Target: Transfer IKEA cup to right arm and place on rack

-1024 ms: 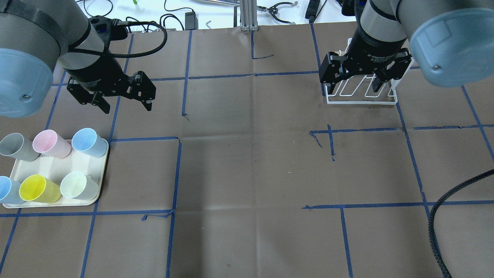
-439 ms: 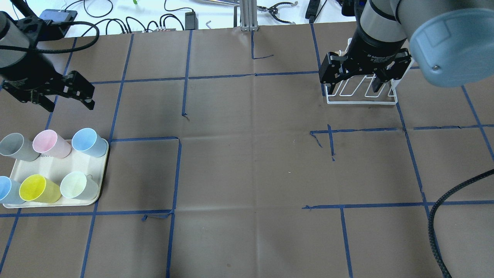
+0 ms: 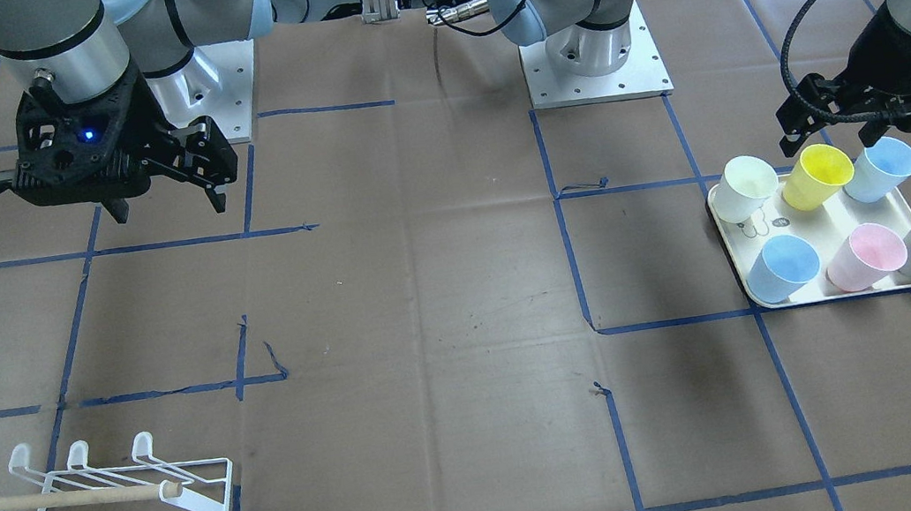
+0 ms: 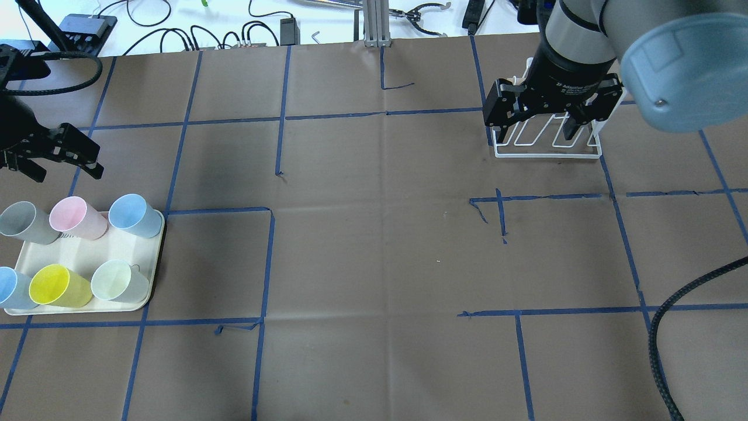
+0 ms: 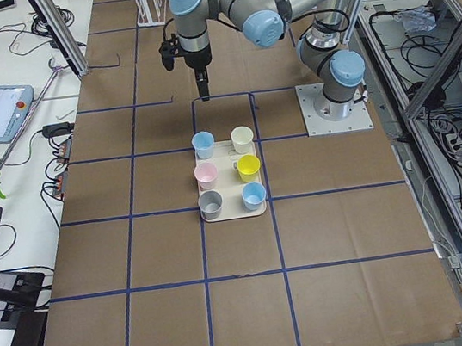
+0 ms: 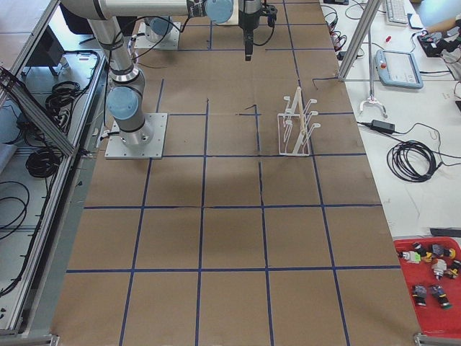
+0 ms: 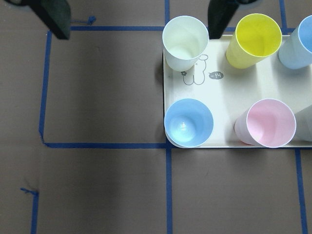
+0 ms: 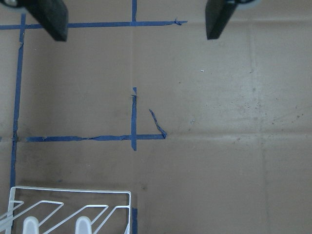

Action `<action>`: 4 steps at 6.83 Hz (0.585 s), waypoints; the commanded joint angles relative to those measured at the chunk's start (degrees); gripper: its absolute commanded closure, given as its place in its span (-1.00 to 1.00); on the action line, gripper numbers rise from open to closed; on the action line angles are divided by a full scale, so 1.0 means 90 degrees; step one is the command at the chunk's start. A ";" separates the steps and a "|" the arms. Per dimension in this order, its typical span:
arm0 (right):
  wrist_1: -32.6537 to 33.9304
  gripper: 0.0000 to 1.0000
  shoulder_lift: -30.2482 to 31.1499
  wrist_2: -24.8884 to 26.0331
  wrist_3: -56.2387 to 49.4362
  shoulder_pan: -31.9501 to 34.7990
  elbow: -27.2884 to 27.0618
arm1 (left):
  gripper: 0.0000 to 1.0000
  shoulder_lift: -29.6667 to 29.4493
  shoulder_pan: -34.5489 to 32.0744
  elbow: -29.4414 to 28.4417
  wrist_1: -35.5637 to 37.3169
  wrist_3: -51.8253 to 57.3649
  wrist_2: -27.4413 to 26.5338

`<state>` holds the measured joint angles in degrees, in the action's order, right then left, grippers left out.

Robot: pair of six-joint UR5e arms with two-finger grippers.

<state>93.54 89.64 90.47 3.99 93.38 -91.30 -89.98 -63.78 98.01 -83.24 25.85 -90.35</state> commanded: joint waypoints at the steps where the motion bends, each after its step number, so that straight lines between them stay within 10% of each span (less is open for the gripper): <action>1: 0.0007 -1.00 0.0001 -0.0072 0.0054 0.0005 -0.0002 | -0.99 -0.0459 0.0016 0.0338 0.0913 0.0038 0.0019; 4: 0.0308 -1.00 -0.0175 -0.0101 0.0064 0.0015 -0.0002 | -0.99 -0.0929 -0.0013 0.1352 0.2563 0.0009 0.0224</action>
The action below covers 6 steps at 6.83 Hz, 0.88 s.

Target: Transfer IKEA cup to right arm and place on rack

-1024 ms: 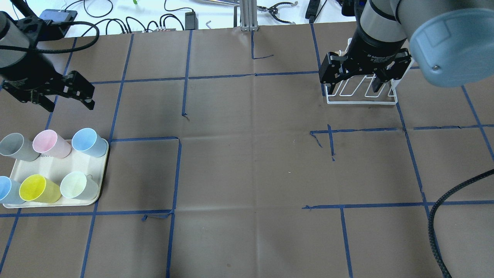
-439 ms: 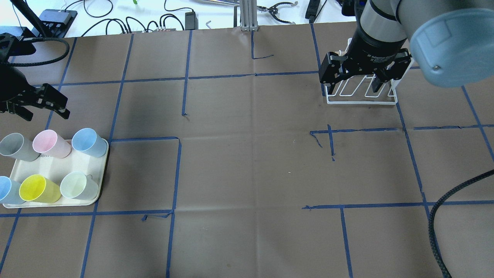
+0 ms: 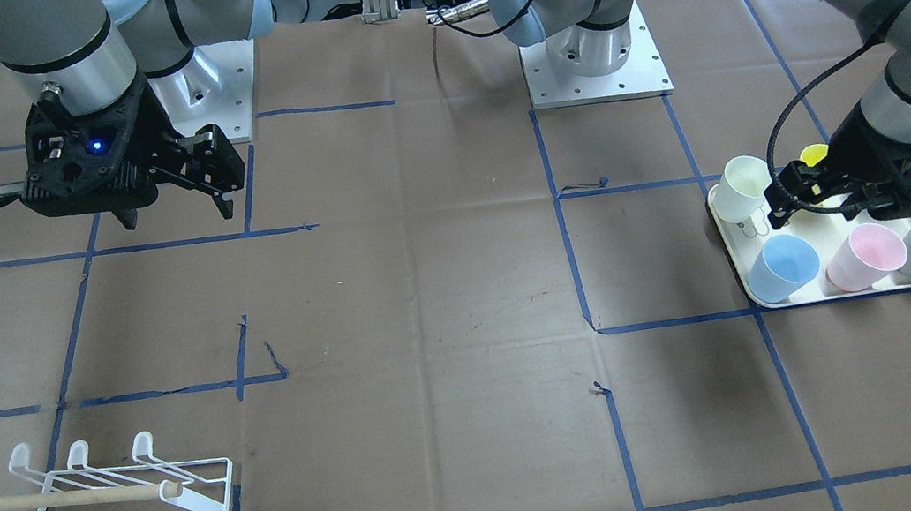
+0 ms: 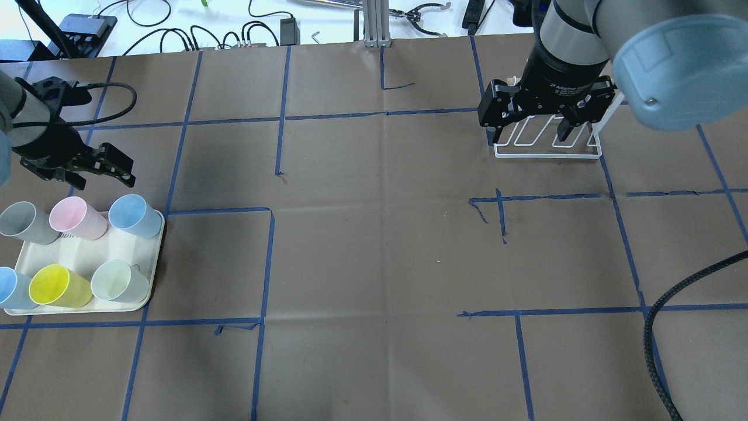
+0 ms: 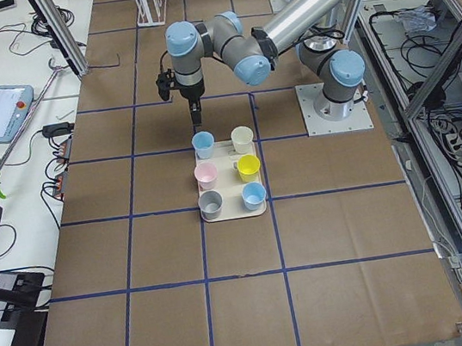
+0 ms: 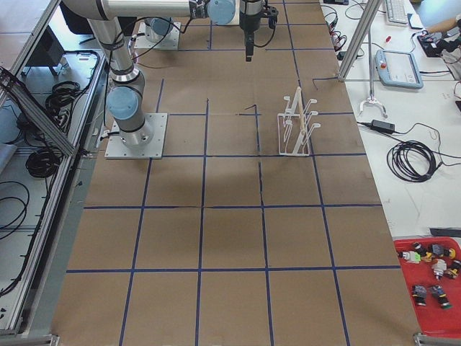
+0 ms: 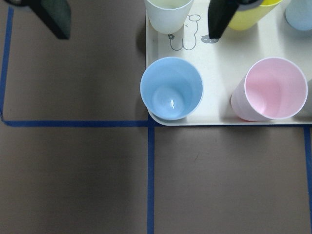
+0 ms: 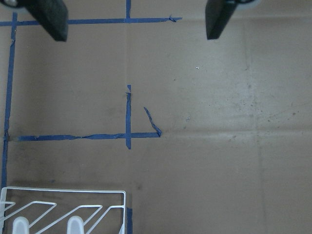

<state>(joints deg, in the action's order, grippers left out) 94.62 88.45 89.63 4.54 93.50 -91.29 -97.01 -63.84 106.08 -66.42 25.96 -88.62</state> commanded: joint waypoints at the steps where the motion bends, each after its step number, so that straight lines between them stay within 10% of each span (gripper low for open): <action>1: 0.0276 -1.00 -0.0042 -0.0133 0.0003 0.0002 -0.0003 | -0.99 -0.0197 -0.0007 0.0797 0.1184 -0.0013 0.0033; 6: 0.0628 -0.99 -0.0072 -0.0697 0.0207 0.0012 -0.0032 | -0.99 -0.0549 0.0003 0.1104 0.1560 0.0055 -0.0026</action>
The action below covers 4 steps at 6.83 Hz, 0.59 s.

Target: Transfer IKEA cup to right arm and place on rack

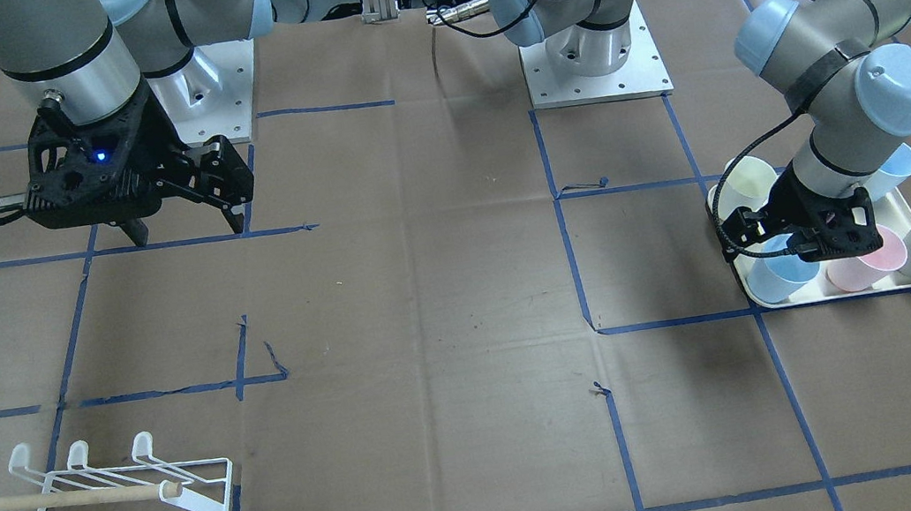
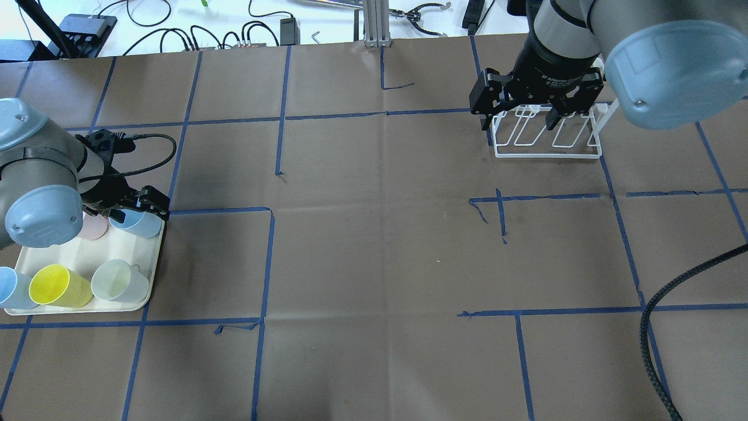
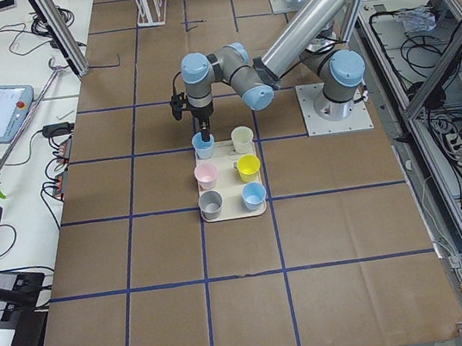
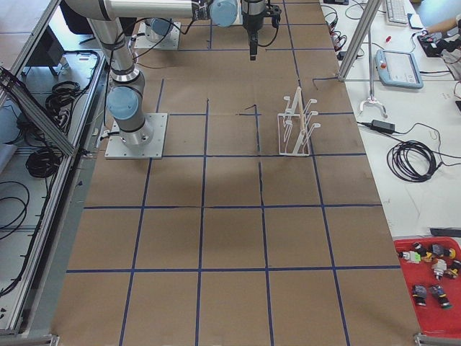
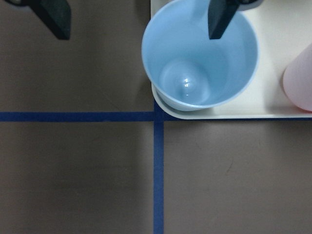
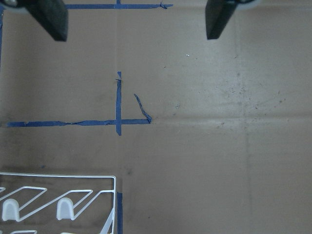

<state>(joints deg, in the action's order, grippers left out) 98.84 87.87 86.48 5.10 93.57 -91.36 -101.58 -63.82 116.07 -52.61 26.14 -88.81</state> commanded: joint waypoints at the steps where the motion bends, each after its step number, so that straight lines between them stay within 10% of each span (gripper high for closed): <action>1: 0.0567 -0.99 -0.0007 -0.0631 0.0320 0.0013 -0.0112 | -0.81 -0.0012 0.0011 -0.0074 0.0025 0.0074 -0.0005; 4: 0.3043 -0.99 0.0031 -0.1754 0.1996 0.0042 -0.1144 | 0.16 -0.0060 0.0060 -0.0114 0.0035 0.0210 -0.0005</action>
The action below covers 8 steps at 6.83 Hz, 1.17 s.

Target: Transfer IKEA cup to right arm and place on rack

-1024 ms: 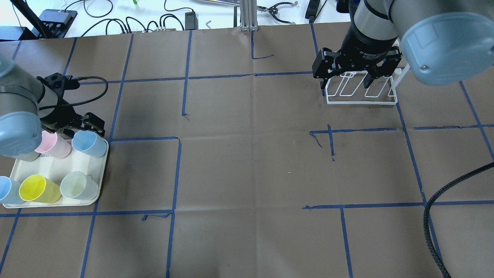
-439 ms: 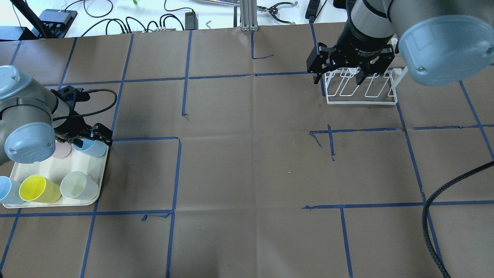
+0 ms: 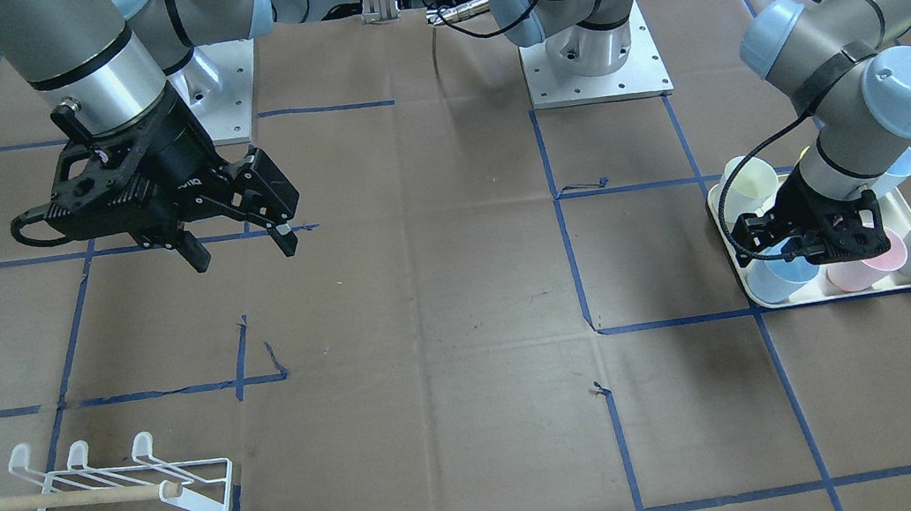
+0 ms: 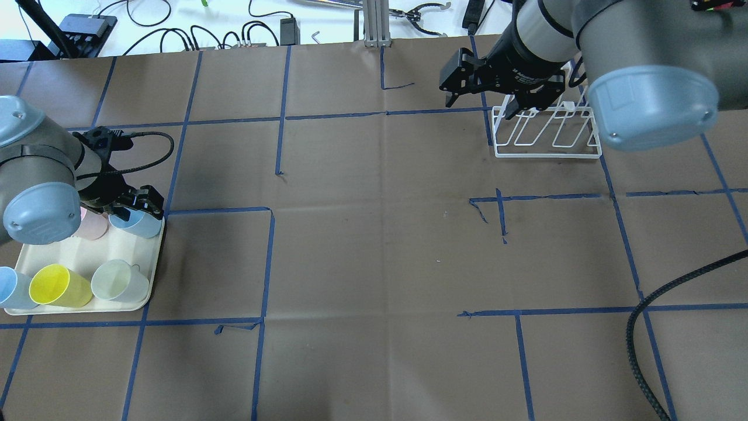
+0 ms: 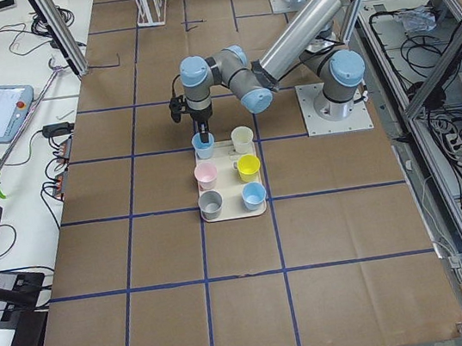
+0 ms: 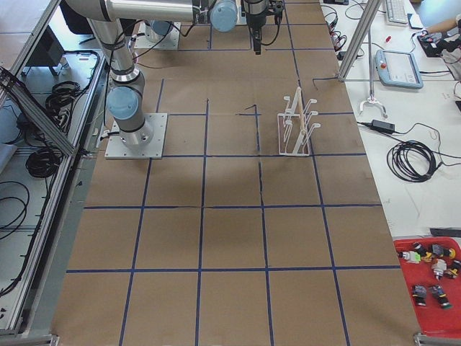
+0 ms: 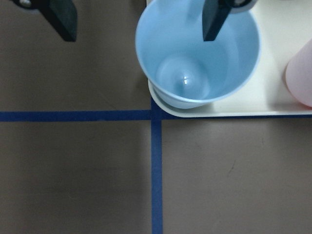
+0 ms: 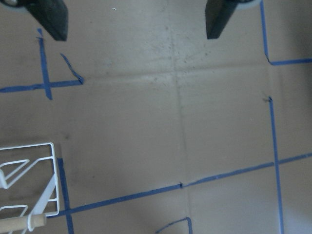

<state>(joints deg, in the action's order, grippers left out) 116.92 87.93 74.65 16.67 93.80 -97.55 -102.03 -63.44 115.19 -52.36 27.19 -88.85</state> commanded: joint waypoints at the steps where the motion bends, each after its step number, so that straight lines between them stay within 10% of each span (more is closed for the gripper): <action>1: 0.1912 -0.99 0.0073 -0.0704 0.1007 0.0027 -0.0846 | 0.53 -0.0021 0.0028 -0.0025 0.0017 0.0316 0.0000; 2: 0.2868 -0.99 0.0074 -0.1016 0.1377 0.0027 -0.1266 | 0.91 -0.0021 0.0038 -0.0035 0.0007 0.0347 0.0000; 5: 0.5916 -0.99 0.0083 -0.1302 0.4409 0.0056 -0.2575 | 1.00 0.0057 0.0028 -0.0402 -0.0050 0.0338 0.0058; 8: 0.8397 -0.99 0.0074 -0.1673 0.6610 0.0066 -0.3377 | 1.00 0.0009 -0.0186 -0.2604 -0.2639 0.0240 0.0058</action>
<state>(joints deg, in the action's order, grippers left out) 183.50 88.71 60.25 69.22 94.35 -125.19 -101.55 -64.27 100.20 -66.04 29.75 -88.38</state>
